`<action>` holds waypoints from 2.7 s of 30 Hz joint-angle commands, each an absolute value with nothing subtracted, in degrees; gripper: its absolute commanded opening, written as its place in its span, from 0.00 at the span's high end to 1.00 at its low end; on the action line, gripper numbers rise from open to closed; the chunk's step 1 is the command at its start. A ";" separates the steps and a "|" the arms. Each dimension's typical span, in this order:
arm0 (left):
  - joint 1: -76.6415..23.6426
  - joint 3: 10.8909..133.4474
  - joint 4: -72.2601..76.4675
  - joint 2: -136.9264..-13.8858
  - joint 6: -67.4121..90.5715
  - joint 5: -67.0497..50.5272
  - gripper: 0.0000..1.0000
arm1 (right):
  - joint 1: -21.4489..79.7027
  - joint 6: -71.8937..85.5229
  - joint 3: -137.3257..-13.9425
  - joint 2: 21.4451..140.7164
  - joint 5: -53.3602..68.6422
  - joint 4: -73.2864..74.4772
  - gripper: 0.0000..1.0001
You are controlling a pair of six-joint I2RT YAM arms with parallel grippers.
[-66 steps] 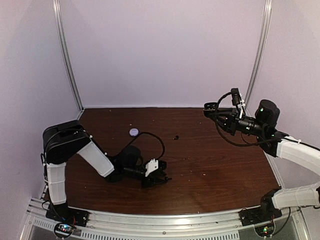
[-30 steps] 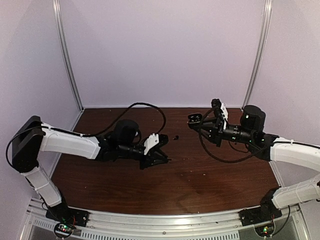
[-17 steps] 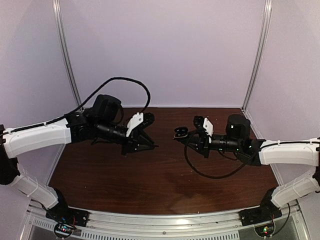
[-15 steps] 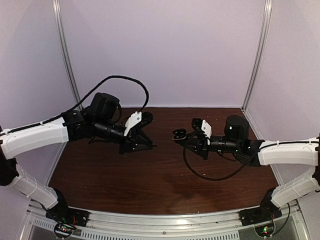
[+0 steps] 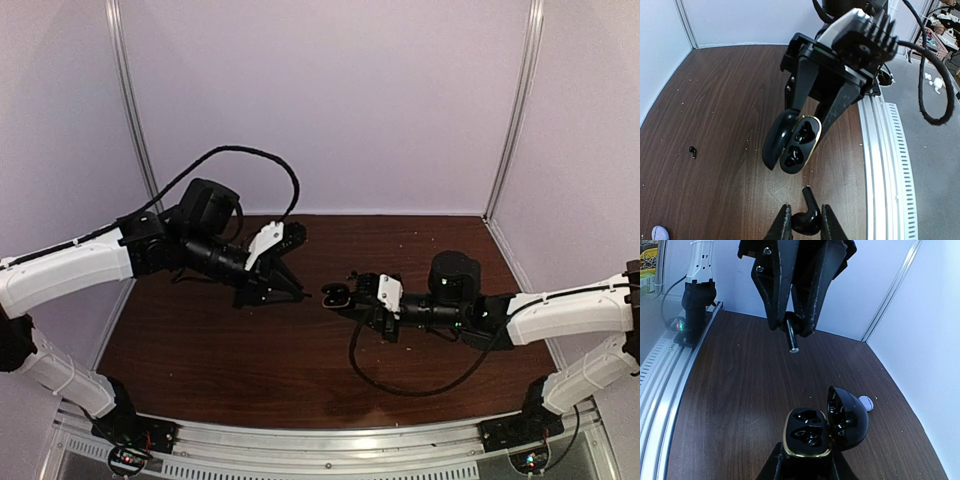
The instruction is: Insert the wireless bluetooth earbuds into the charging case
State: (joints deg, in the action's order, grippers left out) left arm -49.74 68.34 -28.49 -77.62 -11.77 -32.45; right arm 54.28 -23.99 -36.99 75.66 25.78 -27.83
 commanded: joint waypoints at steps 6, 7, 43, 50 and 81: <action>-50.88 71.66 -28.12 -79.37 -9.37 -33.84 0.95 | 57.17 -29.56 -35.68 77.76 17.50 -36.04 1.00; -50.91 71.78 -28.12 -79.63 -9.25 -33.84 0.95 | 57.25 -29.79 -35.79 78.16 17.43 -36.19 1.00; -55.28 75.99 -30.42 -87.78 -8.20 -25.37 0.95 | 60.12 -31.99 -37.28 80.33 13.52 -35.42 1.00; -55.30 76.77 -30.96 -88.75 -7.90 -23.24 0.96 | 60.37 -32.34 -37.00 79.99 13.22 -35.35 1.00; -58.23 79.80 -32.81 -90.88 -9.18 -20.16 0.98 | 60.89 -32.25 -37.63 79.89 12.93 -35.03 1.00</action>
State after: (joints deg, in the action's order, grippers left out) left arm -57.14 77.84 -34.28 -89.73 -8.45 -20.67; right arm 60.05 -31.79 -36.05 80.44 12.78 -31.77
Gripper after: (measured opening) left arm 0.187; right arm 0.232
